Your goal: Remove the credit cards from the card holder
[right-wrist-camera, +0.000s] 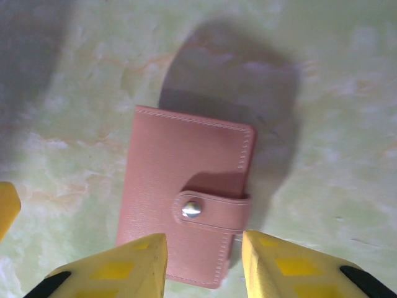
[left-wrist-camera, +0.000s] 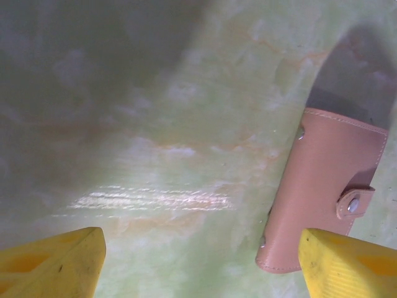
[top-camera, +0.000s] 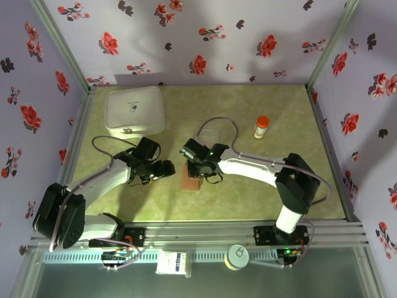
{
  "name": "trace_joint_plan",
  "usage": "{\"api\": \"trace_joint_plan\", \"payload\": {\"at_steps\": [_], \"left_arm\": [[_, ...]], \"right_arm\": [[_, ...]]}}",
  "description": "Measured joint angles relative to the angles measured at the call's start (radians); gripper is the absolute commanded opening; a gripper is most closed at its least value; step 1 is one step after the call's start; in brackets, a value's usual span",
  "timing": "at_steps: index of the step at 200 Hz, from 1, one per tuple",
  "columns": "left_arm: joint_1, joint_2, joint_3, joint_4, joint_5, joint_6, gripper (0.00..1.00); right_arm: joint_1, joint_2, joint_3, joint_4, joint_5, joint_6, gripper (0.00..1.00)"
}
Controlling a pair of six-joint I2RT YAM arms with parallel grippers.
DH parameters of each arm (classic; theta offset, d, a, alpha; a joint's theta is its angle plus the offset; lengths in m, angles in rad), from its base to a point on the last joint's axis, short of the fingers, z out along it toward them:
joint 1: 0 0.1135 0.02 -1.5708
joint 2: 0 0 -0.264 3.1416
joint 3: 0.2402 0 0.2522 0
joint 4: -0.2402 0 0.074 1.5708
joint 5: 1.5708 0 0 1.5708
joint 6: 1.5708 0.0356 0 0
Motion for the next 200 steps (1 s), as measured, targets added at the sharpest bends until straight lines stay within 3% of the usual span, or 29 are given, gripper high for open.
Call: {"api": "trace_joint_plan", "payload": {"at_steps": [118, 200], "left_arm": [[0.037, -0.045, -0.064, 0.076, 0.059, 0.031, 0.81], [0.051, -0.023, -0.072, 0.099, 0.073, 0.047, 0.82]], "right_arm": [[0.016, 0.196, 0.161, -0.089, 0.011, 0.137, 0.34], [0.020, 0.233, 0.177, -0.126, -0.010, 0.154, 0.33]]}}
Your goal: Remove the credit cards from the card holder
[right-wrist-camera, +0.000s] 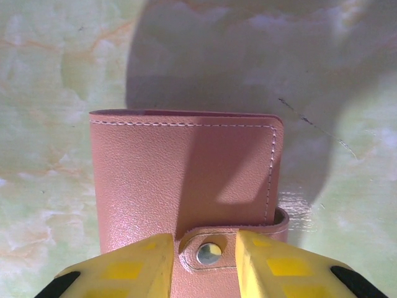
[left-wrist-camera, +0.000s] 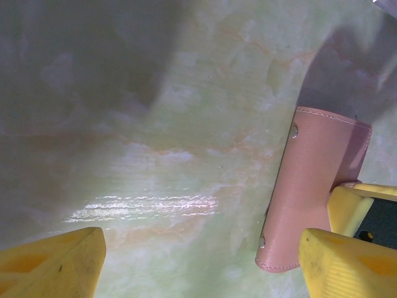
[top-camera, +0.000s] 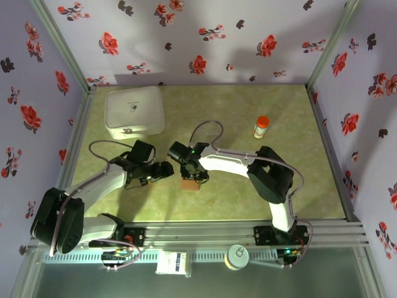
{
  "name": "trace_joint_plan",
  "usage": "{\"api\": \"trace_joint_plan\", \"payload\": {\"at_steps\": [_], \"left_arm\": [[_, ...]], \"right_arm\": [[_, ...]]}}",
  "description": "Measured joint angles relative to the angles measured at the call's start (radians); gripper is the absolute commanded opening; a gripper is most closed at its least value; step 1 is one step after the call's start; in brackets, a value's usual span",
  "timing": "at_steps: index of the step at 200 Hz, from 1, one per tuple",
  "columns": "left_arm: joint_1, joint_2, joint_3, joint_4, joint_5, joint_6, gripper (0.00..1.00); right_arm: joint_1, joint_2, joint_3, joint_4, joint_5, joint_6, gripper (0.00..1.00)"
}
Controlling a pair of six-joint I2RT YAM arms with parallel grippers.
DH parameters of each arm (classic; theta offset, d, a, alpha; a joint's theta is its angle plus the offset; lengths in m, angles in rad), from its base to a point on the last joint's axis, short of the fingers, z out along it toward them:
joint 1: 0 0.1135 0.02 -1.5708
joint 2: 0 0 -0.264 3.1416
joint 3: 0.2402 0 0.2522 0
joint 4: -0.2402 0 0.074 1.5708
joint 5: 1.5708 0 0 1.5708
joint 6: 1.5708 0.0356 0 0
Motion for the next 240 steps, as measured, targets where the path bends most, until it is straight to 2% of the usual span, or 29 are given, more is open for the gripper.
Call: {"api": "trace_joint_plan", "payload": {"at_steps": [63, 91, 144, 163, 194, 240], "left_arm": [[0.006, 0.021, 0.000, 0.001, 0.014, 0.026, 0.82], [0.008, 0.024, 0.000, 0.006, 0.020, 0.026, 0.82], [0.008, 0.053, 0.004, 0.032, 0.051, 0.025, 0.82], [0.008, 0.063, 0.006, 0.046, 0.066, 0.020, 0.82], [0.007, 0.069, 0.013, 0.067, 0.082, -0.005, 0.82], [0.007, 0.074, 0.024, 0.096, 0.092, -0.042, 0.82]], "right_arm": [[0.000, 0.025, 0.024, -0.011, -0.006, 0.000, 0.25], [0.000, 0.025, 0.024, -0.011, -0.009, 0.003, 0.17], [0.000, 0.011, 0.002, 0.009, -0.009, 0.003, 0.14], [0.000, 0.002, -0.010, 0.019, -0.009, 0.002, 0.15], [0.000, -0.006, -0.016, 0.019, -0.008, -0.010, 0.24], [0.000, -0.058, -0.025, -0.020, 0.031, -0.028, 0.26]]}}
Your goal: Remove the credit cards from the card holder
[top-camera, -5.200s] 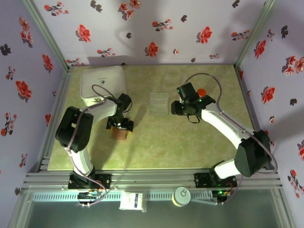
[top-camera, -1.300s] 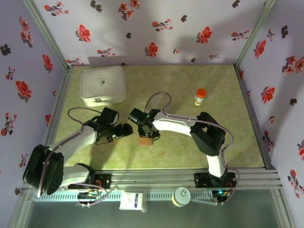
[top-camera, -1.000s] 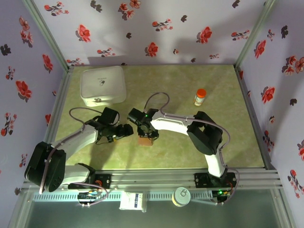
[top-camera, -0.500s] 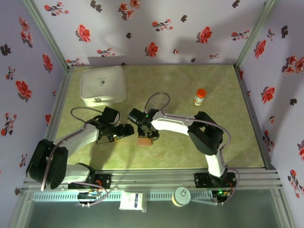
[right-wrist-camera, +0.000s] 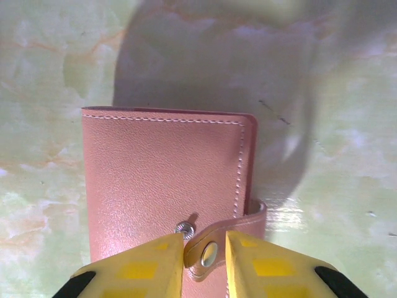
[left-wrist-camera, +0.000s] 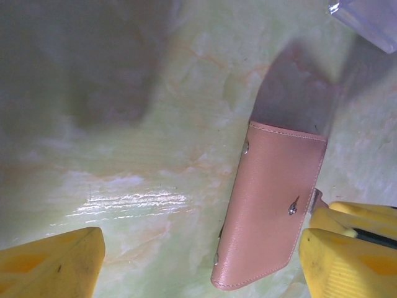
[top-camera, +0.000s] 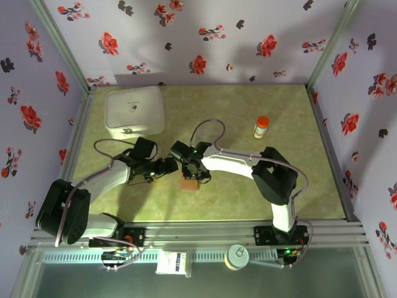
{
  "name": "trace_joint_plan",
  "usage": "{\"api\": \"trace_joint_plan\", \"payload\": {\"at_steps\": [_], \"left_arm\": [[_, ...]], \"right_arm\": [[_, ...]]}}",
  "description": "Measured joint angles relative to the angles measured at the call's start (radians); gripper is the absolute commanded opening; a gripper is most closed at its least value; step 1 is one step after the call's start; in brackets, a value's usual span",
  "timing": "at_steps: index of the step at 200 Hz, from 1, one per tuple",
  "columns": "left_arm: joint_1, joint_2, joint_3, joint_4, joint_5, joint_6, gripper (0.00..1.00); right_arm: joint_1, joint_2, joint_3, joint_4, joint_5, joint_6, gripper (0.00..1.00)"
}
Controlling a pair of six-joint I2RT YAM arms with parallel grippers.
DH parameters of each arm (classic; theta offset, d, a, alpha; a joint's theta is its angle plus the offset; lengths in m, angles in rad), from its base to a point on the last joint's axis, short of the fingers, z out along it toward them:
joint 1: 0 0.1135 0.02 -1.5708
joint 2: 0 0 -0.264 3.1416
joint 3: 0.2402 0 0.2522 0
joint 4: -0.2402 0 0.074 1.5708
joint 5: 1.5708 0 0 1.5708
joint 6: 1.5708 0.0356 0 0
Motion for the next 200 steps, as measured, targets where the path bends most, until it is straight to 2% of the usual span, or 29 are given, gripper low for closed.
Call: {"api": "trace_joint_plan", "payload": {"at_steps": [56, 200], "left_arm": [[-0.004, -0.002, 0.000, 0.002, -0.003, -0.041, 0.81], [-0.038, 0.052, 0.039, 0.009, -0.023, -0.073, 0.82]], "right_arm": [[0.000, -0.077, -0.082, -0.004, 0.013, 0.000, 0.26], [-0.037, -0.080, -0.187, 0.107, -0.003, -0.009, 0.22]]}}
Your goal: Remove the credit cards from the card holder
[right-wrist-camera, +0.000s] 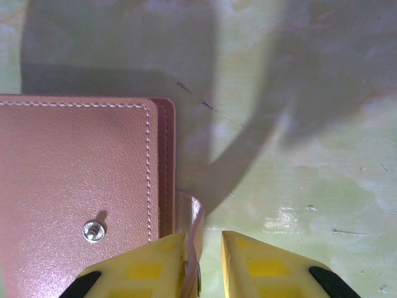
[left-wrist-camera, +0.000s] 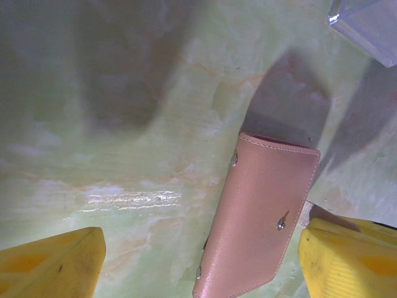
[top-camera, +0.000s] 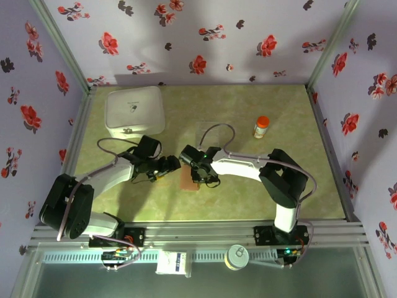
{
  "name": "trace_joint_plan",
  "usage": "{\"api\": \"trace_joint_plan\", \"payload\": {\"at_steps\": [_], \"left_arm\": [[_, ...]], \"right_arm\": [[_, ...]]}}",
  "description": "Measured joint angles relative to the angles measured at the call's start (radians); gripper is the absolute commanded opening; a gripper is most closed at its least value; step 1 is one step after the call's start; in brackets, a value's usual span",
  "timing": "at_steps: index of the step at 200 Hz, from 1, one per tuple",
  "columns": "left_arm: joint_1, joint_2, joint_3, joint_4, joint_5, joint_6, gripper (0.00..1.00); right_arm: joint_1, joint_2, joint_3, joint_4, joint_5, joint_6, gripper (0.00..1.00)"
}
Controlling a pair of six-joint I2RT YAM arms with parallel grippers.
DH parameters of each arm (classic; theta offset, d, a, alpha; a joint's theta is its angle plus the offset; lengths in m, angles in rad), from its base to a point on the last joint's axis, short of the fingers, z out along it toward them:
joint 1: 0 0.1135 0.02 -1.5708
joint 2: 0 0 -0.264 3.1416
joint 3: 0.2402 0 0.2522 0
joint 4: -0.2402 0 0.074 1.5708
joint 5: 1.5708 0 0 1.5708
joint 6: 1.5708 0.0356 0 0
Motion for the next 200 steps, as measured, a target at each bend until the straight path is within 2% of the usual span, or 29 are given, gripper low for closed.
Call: {"api": "trace_joint_plan", "payload": {"at_steps": [200], "left_arm": [[-0.013, 0.078, 0.058, 0.010, -0.007, -0.003, 0.81]], "right_arm": [[-0.046, 0.021, -0.029, 0.063, -0.056, -0.036, 0.11]]}}
